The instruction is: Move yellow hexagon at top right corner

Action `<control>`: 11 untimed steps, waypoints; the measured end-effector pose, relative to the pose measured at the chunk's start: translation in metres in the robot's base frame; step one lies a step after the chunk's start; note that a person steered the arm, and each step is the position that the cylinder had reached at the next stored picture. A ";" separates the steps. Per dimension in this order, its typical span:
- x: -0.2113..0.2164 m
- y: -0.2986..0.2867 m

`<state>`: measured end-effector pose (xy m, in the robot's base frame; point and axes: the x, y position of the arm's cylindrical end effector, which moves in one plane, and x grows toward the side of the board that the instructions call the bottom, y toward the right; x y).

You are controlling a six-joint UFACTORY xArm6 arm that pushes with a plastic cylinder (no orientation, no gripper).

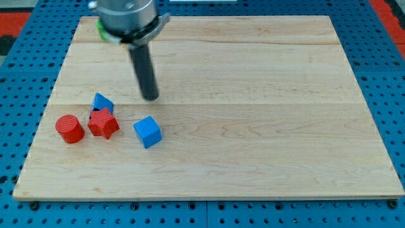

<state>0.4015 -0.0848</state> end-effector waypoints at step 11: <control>-0.157 -0.073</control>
<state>0.2448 -0.1577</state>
